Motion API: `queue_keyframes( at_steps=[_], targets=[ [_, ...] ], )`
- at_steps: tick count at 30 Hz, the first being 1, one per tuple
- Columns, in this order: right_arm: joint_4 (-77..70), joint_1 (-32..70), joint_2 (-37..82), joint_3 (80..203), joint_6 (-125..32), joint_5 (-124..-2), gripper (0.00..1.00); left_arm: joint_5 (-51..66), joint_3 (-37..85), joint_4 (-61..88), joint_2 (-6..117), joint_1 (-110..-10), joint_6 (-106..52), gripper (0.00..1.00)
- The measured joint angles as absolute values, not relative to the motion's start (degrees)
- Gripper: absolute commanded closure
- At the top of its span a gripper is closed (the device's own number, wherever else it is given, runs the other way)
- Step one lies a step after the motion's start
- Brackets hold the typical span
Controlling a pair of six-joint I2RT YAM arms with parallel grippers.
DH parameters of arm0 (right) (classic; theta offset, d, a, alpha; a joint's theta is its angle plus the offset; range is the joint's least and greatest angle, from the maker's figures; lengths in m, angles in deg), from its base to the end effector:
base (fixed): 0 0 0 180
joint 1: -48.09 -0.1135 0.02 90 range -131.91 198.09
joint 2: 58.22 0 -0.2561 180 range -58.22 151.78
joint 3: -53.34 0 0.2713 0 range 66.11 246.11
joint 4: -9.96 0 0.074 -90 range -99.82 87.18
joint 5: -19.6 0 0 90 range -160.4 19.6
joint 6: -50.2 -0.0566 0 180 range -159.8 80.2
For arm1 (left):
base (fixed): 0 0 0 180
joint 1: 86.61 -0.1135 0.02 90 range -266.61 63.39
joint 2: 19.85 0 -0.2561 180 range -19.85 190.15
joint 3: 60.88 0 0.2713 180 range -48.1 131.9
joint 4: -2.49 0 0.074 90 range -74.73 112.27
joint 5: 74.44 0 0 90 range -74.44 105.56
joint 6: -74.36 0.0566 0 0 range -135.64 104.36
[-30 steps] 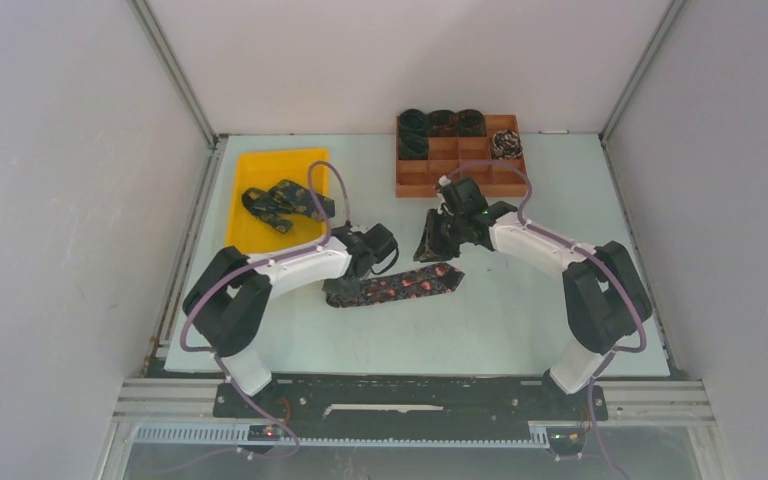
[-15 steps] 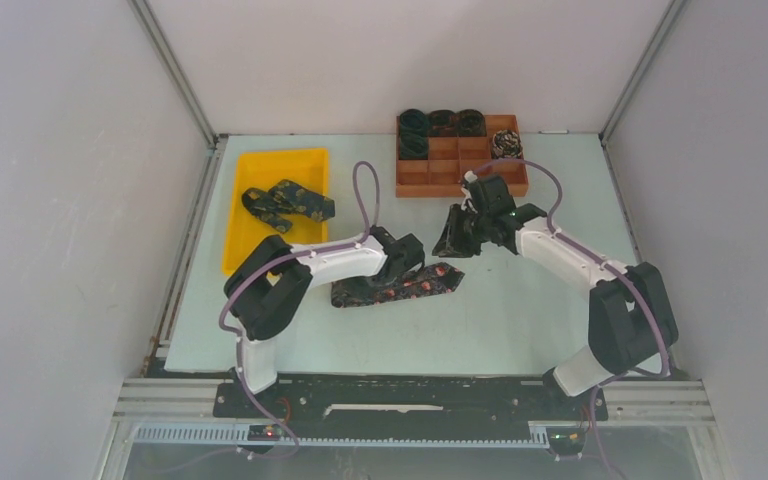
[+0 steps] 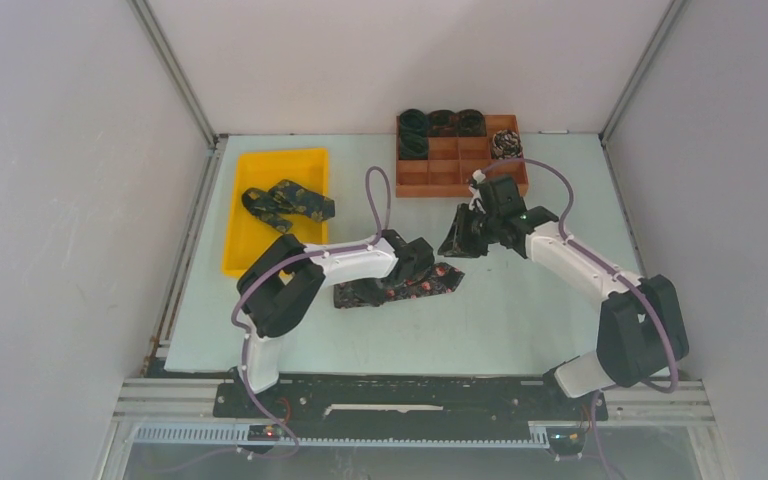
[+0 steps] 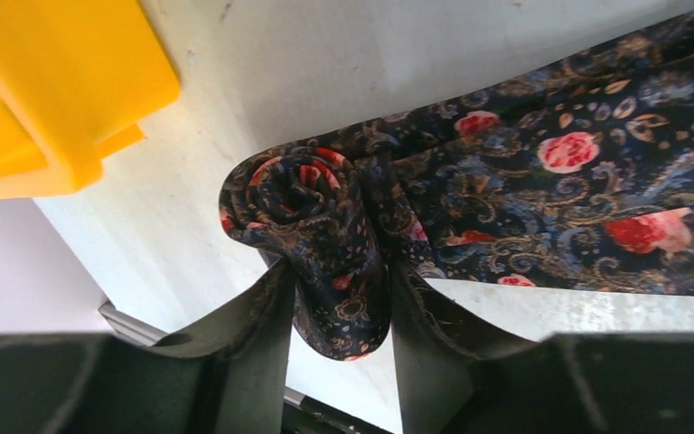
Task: Roll the ties
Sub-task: Roll the tie at the center of the board.
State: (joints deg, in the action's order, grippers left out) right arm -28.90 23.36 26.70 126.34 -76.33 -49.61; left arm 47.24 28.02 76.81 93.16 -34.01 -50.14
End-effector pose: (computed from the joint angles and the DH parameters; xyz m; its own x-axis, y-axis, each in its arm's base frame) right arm 0.3032 0.1617 0.2142 -0.9196 0.1891 -0.3444 -0.0592 0.7998 0.5973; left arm 0.2361 -0.2599 0.1176 -0.9045 0.3895 -0.1734 0.2554 0.8207 0.5112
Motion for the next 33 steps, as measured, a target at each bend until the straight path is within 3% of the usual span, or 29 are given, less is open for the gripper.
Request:
queue_keyframes(
  at_steps=[11,20,26,33],
  targets=[
    [-28.88,22.79,25.83,126.04,-76.42,-49.24,0.76,42.23,26.51,72.96,89.6,-33.92,-50.21,0.32],
    [-25.14,17.5,25.92,125.99,-78.85,-49.48,0.73,41.27,20.37,69.88,75.09,-33.86,-51.65,0.16],
    [-21.62,12.87,28.32,126.65,-80.68,-49.91,0.67,39.48,8.5,63.39,60.29,-36.35,-51.65,0.14],
    [-19.85,6.24,37.15,131.11,-82.93,-51.14,0.63,32.03,-6.78,53.27,42.52,-46.84,-51.65,0.14]
  ],
)
